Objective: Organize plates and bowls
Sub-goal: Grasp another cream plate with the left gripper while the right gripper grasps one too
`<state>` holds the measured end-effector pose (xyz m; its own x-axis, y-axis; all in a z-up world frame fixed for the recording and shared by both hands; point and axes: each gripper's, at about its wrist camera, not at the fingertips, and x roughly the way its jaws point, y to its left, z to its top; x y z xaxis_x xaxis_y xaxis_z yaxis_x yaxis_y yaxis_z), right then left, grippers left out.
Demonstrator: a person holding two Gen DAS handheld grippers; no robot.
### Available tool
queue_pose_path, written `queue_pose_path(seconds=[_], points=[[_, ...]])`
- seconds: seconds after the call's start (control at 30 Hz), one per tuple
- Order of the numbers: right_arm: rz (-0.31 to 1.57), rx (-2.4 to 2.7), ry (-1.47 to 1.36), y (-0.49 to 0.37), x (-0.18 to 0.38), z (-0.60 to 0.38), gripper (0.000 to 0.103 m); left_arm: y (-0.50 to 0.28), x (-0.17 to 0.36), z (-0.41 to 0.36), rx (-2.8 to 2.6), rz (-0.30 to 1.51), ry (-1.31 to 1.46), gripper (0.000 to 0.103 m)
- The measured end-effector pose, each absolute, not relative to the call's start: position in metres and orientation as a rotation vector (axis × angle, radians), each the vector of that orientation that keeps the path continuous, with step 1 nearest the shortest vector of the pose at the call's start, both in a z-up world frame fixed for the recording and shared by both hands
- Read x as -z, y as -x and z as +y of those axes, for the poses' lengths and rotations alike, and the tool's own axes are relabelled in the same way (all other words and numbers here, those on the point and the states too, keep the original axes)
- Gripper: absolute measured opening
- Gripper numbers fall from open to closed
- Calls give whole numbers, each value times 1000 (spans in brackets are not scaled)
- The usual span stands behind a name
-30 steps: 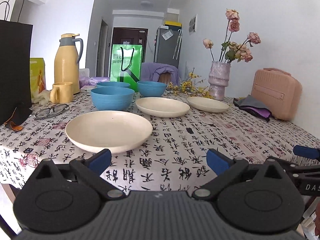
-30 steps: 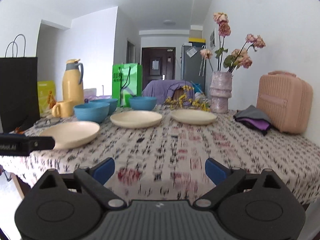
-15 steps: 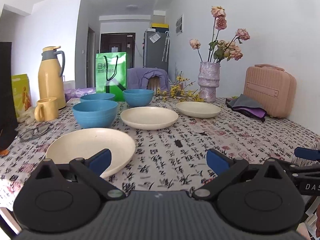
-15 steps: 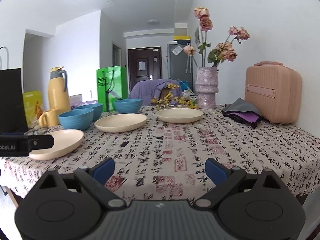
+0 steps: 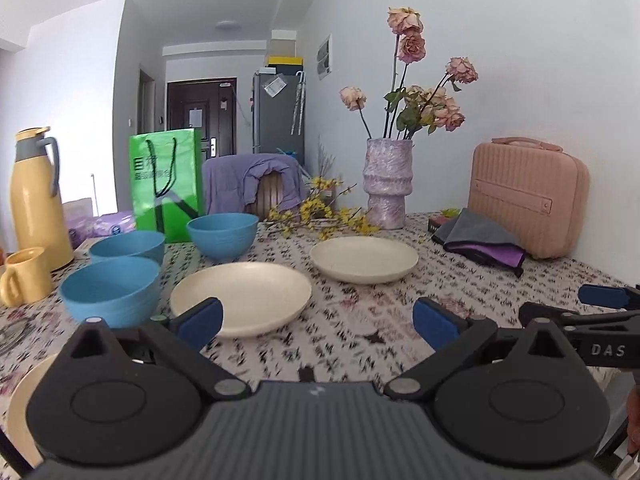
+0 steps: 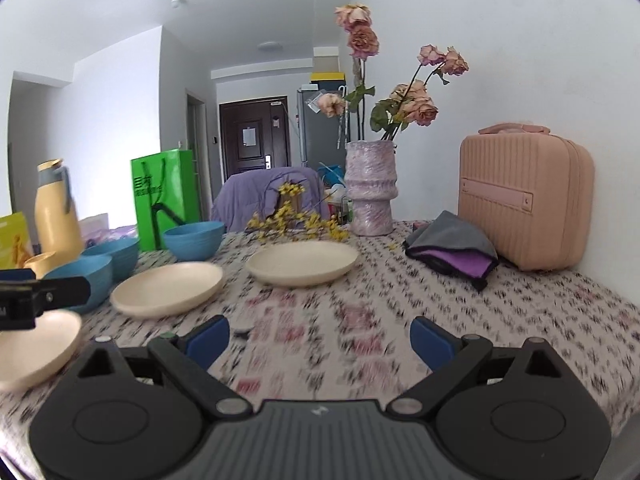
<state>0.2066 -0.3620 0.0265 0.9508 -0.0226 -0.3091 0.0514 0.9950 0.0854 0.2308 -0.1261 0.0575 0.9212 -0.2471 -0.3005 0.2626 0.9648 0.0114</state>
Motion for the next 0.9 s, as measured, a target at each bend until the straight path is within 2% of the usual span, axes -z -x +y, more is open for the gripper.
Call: queue_pose_path(seconds=[0.43,0.6,0.9], points=[[413,-14,-103,-346,-34,-399,97,-366,-64,-154,258,485,-2,103],[449,-35,-110,-404,-36,-410,97,-422,-64,-163,265,610,58,103],[526,-25,-61,-498,-17,-421,96,-517,-54,-188,290,658,55,102]])
